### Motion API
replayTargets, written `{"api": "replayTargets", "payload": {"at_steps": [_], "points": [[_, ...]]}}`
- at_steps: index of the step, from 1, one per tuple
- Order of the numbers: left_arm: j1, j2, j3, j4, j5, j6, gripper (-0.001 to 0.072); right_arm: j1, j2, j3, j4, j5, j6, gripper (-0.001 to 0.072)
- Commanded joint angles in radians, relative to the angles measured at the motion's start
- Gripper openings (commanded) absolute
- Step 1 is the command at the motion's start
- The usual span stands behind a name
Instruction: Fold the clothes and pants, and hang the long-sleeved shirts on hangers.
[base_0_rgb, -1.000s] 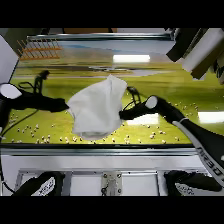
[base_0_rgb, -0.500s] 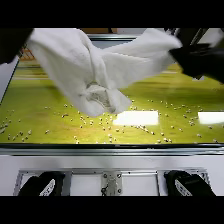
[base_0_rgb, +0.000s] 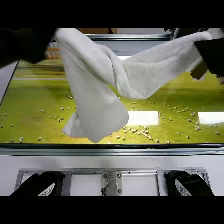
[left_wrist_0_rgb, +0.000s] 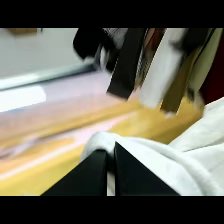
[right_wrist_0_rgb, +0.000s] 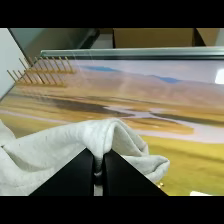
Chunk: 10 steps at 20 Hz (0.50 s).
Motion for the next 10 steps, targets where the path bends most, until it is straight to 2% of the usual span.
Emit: {"api": "replayTargets", "payload": {"at_steps": [1, 4, 6, 7, 8, 9, 10], "points": [[0.056, -0.148, 0.002, 0.070, -0.151, -0.034, 0.0025, 0.001, -0.069, -0.044, -0.042, 0.018, 0.038, 0.0026], [0.156, -0.261, 0.002, 0.062, -0.220, -0.038, 0.0025, 0.001, -0.166, -0.063, -0.116, 0.013, 0.038, 0.0026], [0.208, -0.327, 0.002, -0.044, -0.247, -0.037, 0.0026, -0.002, -0.230, -0.063, -0.230, -0.037, 0.039, 0.0027], [0.225, -0.355, 0.002, -0.109, -0.261, -0.027, 0.0072, -0.014, -0.253, -0.063, -0.280, -0.071, 0.044, 0.0026], [0.236, -0.379, 0.002, -0.150, -0.270, 0.009, 0.0401, -0.035, -0.269, -0.063, -0.309, -0.092, 0.046, 0.0026], [0.248, -0.393, 0.002, -0.136, -0.277, 0.017, 0.0636, -0.072, -0.279, -0.063, -0.328, -0.095, 0.046, 0.0026], [0.267, -0.404, 0.002, -0.108, -0.282, 0.018, 0.0618, -0.116, -0.288, -0.063, -0.340, -0.085, 0.046, 0.0027]]}}
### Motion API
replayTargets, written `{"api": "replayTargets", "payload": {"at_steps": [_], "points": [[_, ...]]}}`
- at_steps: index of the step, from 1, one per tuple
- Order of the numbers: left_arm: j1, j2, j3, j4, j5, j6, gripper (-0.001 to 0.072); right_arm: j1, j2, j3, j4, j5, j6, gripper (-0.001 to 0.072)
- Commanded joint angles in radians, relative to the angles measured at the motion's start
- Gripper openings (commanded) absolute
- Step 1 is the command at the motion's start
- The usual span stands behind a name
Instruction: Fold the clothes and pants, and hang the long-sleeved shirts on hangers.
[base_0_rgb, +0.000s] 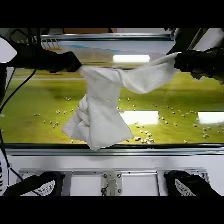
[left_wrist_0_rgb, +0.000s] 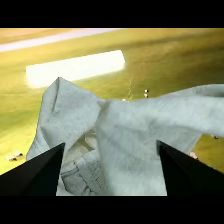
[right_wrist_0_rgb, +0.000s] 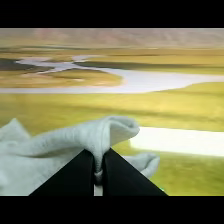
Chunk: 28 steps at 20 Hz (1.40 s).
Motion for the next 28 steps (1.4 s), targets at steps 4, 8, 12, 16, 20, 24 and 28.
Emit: {"api": "replayTargets", "payload": {"at_steps": [4, 8, 12, 16, 20, 24, 28], "points": [[0.161, -0.098, -0.060, 0.005, -0.067, 0.040, 0.0618, -0.250, -0.118, -0.008, -0.095, 0.114, 0.000, 0.0028], [0.229, -0.119, -0.340, 0.000, 0.006, 0.101, 0.0618, -0.300, -0.226, -0.026, -0.072, 0.188, -0.003, 0.0483], [0.250, -0.196, -0.550, -0.168, 0.035, 0.218, 0.0618, -0.292, -0.257, -0.047, 0.019, 0.273, -0.060, 0.0713], [0.237, -0.279, -0.567, -0.378, 0.105, 0.289, 0.0619, -0.319, -0.170, -0.250, 0.023, 0.319, -0.093, 0.0714], [0.175, -0.370, -0.454, -0.441, 0.113, 0.288, 0.0618, -0.374, -0.113, -0.553, 0.132, 0.287, -0.074, 0.0713], [0.120, -0.436, -0.365, -0.425, 0.115, 0.252, 0.0573, -0.368, -0.122, -0.800, 0.376, 0.044, -0.056, 0.0714], [0.117, -0.450, -0.318, -0.381, 0.113, 0.217, 0.0026, -0.265, -0.187, -0.868, 0.563, -0.134, -0.124, 0.0713]]}}
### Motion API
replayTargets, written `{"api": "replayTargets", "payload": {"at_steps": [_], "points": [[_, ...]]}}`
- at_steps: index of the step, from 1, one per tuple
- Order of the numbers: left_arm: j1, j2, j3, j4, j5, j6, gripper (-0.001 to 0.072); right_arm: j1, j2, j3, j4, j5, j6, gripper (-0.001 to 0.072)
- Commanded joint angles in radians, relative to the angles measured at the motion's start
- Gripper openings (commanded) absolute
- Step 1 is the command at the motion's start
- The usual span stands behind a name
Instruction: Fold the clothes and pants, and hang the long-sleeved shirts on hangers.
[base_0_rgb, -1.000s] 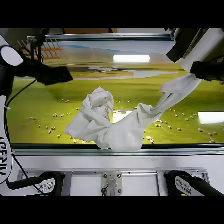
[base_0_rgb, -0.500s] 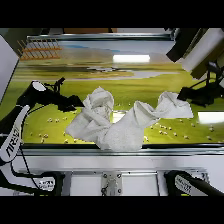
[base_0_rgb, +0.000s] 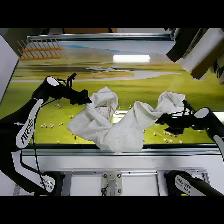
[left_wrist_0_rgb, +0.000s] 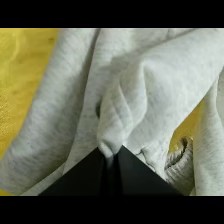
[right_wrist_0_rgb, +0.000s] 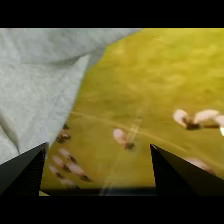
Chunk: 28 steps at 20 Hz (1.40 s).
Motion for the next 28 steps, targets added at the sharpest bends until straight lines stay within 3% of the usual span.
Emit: {"api": "replayTargets", "payload": {"at_steps": [1, 4, 5, 6, 7, 8, 11, 14, 19, 24, 28], "points": [[-0.009, -0.017, 0.044, 0.017, 0.000, -0.022, 0.0025, 0.092, -0.053, -0.068, 0.204, -0.188, -0.065, 0.0714], [-0.009, -0.015, 0.050, 0.015, -0.002, -0.022, 0.0025, 0.182, -0.095, -0.067, 0.298, -0.293, -0.106, 0.0713], [-0.009, -0.014, 0.050, 0.016, -0.009, -0.022, 0.0025, 0.200, -0.103, -0.065, 0.297, -0.309, -0.106, 0.0654], [-0.009, -0.009, 0.050, 0.017, -0.016, -0.022, 0.0025, 0.206, -0.105, -0.065, 0.297, -0.315, -0.108, 0.0411], [-0.009, 0.005, 0.050, 0.017, -0.013, -0.022, 0.0025, 0.206, -0.102, -0.060, 0.297, -0.314, -0.130, 0.0108], [-0.005, 0.032, 0.050, 0.017, -0.004, -0.022, 0.0024, 0.201, -0.095, -0.045, 0.296, -0.301, -0.156, 0.0028], [0.030, 0.195, 0.062, 0.017, 0.061, -0.022, 0.0024, 0.173, -0.012, 0.119, 0.192, -0.190, -0.193, 0.0027], [0.079, 0.384, 0.197, 0.017, 0.040, -0.021, 0.0024, 0.152, 0.109, 0.429, 0.034, -0.059, -0.192, 0.0027], [0.089, 0.671, 0.439, 0.016, 0.020, -0.022, 0.0025, 0.152, 0.290, 0.848, -0.003, -0.012, -0.192, 0.0027], [0.087, 0.884, 0.500, 0.017, 0.018, -0.022, 0.0025, 0.152, 0.454, 0.938, -0.015, -0.008, -0.177, 0.0027], [0.087, 0.996, 0.500, 0.017, 0.018, -0.023, 0.0025, 0.152, 0.543, 0.938, -0.164, 0.037, -0.070, 0.0027]]}}
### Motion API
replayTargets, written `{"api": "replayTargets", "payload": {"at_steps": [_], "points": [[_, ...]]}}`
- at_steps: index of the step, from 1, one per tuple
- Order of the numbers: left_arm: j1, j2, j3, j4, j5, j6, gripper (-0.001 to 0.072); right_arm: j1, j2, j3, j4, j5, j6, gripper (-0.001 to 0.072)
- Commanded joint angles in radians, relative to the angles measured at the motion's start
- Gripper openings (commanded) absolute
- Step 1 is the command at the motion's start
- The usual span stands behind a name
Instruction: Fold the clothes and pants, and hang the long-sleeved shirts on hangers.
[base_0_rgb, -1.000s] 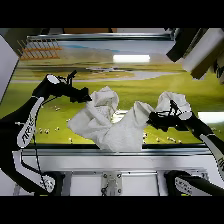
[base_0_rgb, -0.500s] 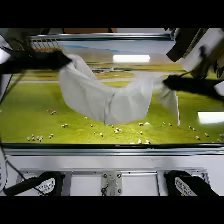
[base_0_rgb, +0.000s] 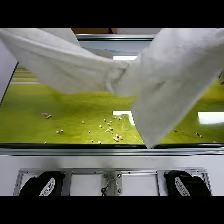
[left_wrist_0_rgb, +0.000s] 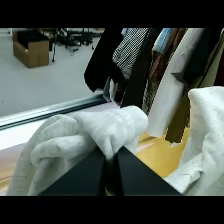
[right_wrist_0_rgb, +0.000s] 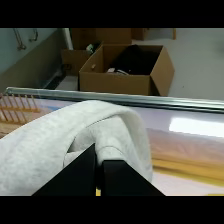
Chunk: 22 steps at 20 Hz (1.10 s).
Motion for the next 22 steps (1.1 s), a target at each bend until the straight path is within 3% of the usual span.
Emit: {"api": "replayTargets", "payload": {"at_steps": [1, 6, 10, 12, 15, 16, 17, 18, 19, 22], "points": [[0.001, 0.099, 0.010, 0.003, 0.003, -0.008, 0.0025, 0.000, 0.080, 0.017, -0.139, 0.054, 0.102, 0.0026], [0.001, 0.114, -0.198, 0.102, 0.025, -0.097, 0.0025, 0.000, 0.027, 0.016, -0.169, 0.239, 0.220, 0.0026], [-0.019, -0.085, -0.407, 0.126, 0.034, -0.108, 0.0025, 0.016, -0.229, 0.015, -0.169, 0.360, 0.235, 0.0026], [-0.064, -0.264, -0.449, 0.132, 0.105, -0.073, 0.0025, 0.037, -0.408, 0.015, -0.171, 0.328, 0.209, 0.0027], [-0.119, -0.547, -0.381, 0.123, 0.243, -0.034, 0.0026, 0.043, -0.657, 0.018, -0.170, 0.105, 0.177, 0.0031], [-0.126, -0.636, -0.314, 0.123, 0.253, -0.034, 0.0096, 0.043, -0.718, 0.026, -0.169, 0.016, 0.179, 0.0058], [-0.126, -0.721, -0.224, 0.123, 0.245, -0.041, 0.0477, 0.040, -0.772, 0.048, -0.156, -0.055, 0.178, 0.0284], [-0.118, -0.787, -0.136, 0.126, 0.228, -0.071, 0.0689, 0.037, -0.804, 0.073, -0.142, -0.087, 0.178, 0.0568], [-0.102, -0.829, -0.067, 0.126, 0.198, -0.108, 0.0684, 0.029, -0.815, 0.093, -0.140, -0.099, 0.178, 0.0675], [-0.037, -0.855, 0.019, 0.135, 0.070, -0.124, 0.0667, -0.010, -0.774, 0.100, -0.144, -0.079, 0.177, 0.0674]]}}
